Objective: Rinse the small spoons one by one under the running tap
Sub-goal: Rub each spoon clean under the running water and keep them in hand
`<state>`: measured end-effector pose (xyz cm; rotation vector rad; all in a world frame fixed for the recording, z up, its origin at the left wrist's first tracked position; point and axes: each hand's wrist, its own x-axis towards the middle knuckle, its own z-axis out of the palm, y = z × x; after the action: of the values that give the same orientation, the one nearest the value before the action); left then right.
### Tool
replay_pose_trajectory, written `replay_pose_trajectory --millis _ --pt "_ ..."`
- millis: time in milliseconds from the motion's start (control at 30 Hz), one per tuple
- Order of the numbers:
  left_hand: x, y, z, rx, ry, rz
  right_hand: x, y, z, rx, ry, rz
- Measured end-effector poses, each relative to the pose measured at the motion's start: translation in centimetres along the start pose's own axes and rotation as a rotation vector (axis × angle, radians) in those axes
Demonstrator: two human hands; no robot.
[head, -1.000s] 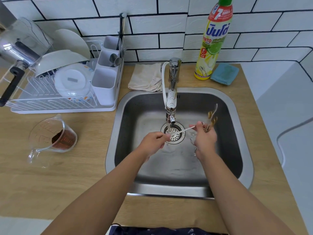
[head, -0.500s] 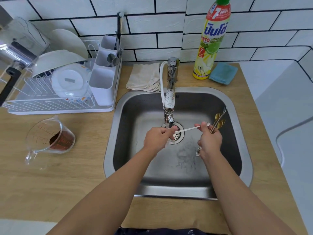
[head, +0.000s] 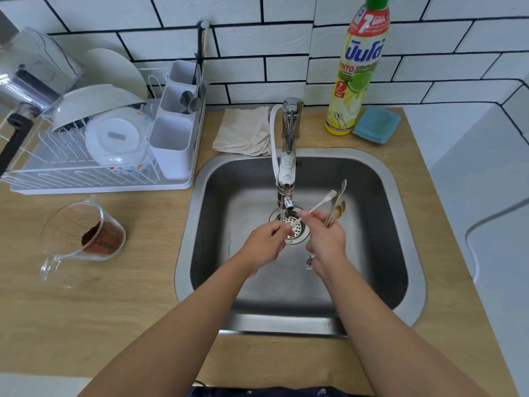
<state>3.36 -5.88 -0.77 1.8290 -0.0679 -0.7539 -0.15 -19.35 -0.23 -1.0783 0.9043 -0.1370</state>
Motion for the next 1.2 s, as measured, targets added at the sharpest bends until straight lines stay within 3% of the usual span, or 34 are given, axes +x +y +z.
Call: replay_pose_trajectory --millis 133,333,500,733,833,900,1000,1100,1200 --pt "-1.1 -0.2 -0.8 -0.026 0.0 -0.015 -1.7 1.9 1.2 -0.038 -0.116 0.075" --pt "-3.5 -1.2 -2.4 0.098 0.024 -0.025 0.2 -0.8 1.5 0.106 -0.03 0.044" --pt "-3.8 0.0 -1.7 0.08 0.028 -0.047 -1.8 2.1 1.4 -0.109 -0.172 0.08" --pt "-4.1 -0.4 -1.4 0.038 -0.013 -0.124 0.0 0.0 2.0 0.218 -0.058 0.084" --pt "-4.0 0.1 -1.4 -0.064 -0.014 -0.234 -0.5 1.2 1.4 0.026 -0.169 0.115" --pt "-3.9 0.2 -1.6 -0.013 -0.014 -0.25 -1.3 2.4 1.0 -0.052 -0.26 0.162" --pt "-4.1 -0.2 -1.6 0.087 0.005 -0.218 -1.3 2.3 1.2 -0.015 -0.234 0.17" --pt "-4.3 -0.2 -1.5 -0.01 0.003 -0.223 -0.6 1.7 1.6 0.092 -0.161 0.15" --pt "-4.1 0.5 -1.6 -0.155 -0.006 -0.253 -1.7 2.7 2.0 -0.001 -0.249 0.168"
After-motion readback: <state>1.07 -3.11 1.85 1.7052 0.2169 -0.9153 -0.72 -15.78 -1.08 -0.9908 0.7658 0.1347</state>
